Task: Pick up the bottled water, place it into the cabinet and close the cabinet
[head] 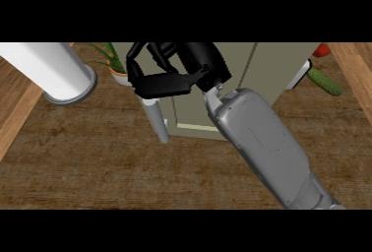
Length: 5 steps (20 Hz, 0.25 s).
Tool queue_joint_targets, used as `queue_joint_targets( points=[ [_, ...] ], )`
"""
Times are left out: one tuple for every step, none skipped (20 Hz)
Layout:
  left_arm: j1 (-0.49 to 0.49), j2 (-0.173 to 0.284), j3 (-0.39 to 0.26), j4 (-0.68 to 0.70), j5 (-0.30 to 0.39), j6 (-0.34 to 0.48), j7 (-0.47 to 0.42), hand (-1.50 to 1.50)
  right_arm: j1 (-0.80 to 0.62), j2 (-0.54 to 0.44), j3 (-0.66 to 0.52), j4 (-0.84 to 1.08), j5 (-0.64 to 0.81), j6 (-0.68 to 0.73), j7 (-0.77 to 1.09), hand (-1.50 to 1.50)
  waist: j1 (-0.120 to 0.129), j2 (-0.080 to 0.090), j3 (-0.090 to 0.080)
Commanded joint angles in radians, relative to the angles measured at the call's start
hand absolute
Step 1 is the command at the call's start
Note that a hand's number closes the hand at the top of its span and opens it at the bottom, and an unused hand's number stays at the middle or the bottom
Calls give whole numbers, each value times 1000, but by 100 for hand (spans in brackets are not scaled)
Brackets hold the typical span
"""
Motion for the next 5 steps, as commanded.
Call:
queue_joint_targets(
  points=[
    [-17, 8, 3, 1, 14, -6, 16, 150, -33, -57, -93, 201, 23, -36, 5, 150, -3, 57, 6],
    [-10, 16, 4, -28, 20, 3, 30, 150, -9, -63, -95, 206, 22, -35, -11, 150, -1, 59, 7],
    [-30, 10, 6, -12, 10, 12, 26, 150, -1, -52, -77, 206, 29, -32, -21, 150, -11, 56, 6],
    [-32, 15, 17, 15, 19, -10, 19, 150, -2, -44, -90, 208, 18, -40, -24, 150, -10, 55, 5],
    [-23, 8, -2, -13, 8, -8, 24, 150, -18, -50, -91, 222, 23, -36, -31, 150, -3, 55, 6]
  ],
)
